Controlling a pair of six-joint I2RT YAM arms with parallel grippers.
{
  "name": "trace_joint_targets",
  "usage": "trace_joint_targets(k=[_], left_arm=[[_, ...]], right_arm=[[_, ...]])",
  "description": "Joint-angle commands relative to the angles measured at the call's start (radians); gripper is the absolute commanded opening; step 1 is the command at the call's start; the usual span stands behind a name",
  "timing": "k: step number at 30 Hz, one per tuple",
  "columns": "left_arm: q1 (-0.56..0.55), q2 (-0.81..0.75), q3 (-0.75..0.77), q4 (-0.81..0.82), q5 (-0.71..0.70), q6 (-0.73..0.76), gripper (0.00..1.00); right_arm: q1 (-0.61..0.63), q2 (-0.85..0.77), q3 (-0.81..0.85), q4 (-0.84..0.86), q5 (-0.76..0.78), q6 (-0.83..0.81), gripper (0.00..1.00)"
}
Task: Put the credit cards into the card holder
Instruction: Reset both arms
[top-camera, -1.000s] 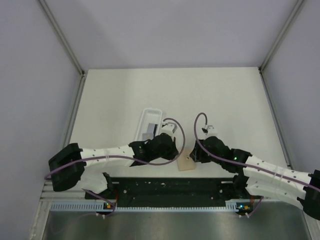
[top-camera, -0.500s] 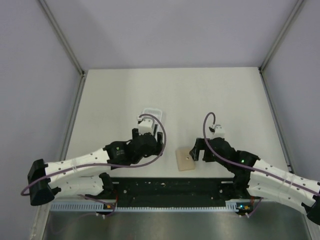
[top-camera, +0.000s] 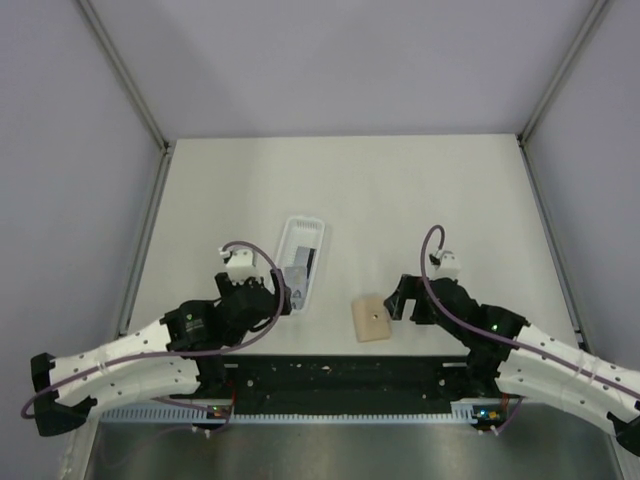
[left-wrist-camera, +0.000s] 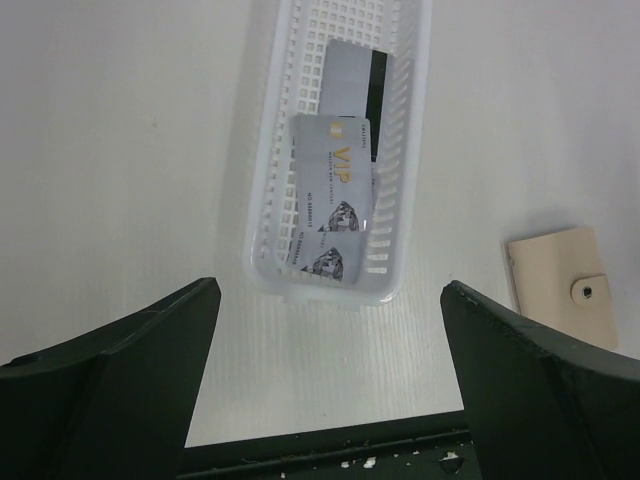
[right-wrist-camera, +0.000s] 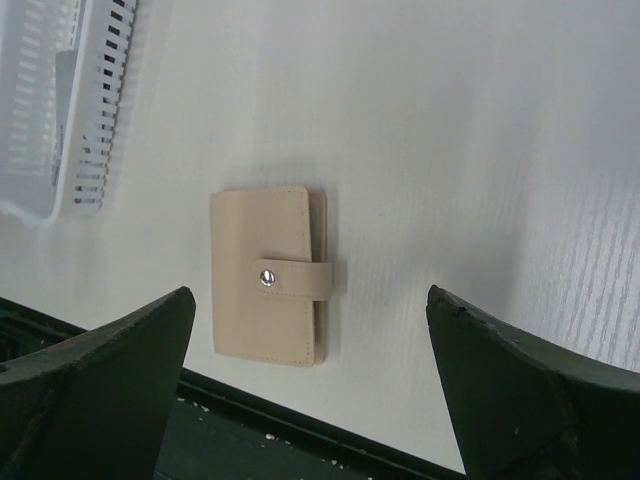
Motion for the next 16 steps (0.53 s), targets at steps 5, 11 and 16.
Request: trace_joint_targets(k=[5, 11, 16], left_arm=[[0.000, -0.119, -0.053, -0.052, -0.063, -0.053, 0.99], [0.001, -0.136, -0.063, -0.046, -0.064, -0.040, 0.99], [0.001, -0.106, -0.047, -0.011, -0.061, -0.011, 0.99]], right_arm=[[0.011, -0.036, -0.038, -0.005, 0.040, 0.011, 0.99], [0.011, -0.024, -0.046, -0.005, 0.035, 0.014, 0.99], [0.013, -0.024, -0.044, -0.005, 0.033, 0.008, 0.99]])
